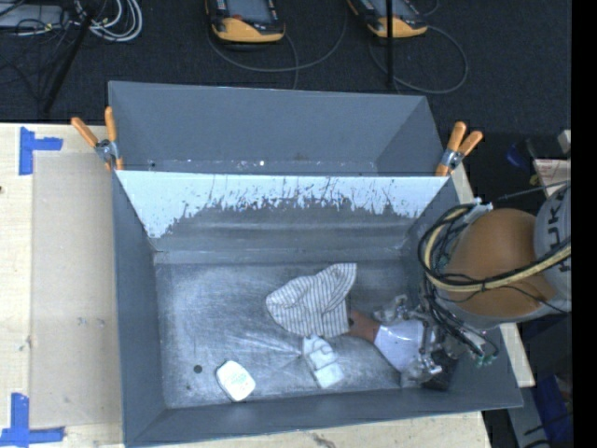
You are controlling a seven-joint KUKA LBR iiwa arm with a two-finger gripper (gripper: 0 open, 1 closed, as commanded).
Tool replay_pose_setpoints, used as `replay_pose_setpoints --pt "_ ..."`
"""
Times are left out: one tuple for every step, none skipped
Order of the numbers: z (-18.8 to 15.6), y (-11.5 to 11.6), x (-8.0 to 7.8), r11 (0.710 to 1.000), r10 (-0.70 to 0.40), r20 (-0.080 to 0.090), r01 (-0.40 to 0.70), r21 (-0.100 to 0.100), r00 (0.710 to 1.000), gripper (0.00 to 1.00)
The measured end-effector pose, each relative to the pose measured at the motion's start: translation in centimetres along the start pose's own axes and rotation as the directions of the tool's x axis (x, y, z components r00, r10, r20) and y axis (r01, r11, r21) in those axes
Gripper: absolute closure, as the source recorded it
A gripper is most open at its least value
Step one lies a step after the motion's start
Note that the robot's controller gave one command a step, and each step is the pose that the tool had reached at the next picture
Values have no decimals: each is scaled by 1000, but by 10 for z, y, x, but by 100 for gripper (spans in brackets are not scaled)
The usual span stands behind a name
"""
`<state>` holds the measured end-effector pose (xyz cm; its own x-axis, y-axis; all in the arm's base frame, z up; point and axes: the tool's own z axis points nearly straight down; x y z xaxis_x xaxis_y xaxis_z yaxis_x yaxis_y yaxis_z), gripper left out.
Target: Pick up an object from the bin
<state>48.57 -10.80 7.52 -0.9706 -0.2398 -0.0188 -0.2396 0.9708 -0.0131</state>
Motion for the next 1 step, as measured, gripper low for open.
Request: replay_pose_setpoints --pt "2 1 -7 999 28 -27 -28 -15 999 100"
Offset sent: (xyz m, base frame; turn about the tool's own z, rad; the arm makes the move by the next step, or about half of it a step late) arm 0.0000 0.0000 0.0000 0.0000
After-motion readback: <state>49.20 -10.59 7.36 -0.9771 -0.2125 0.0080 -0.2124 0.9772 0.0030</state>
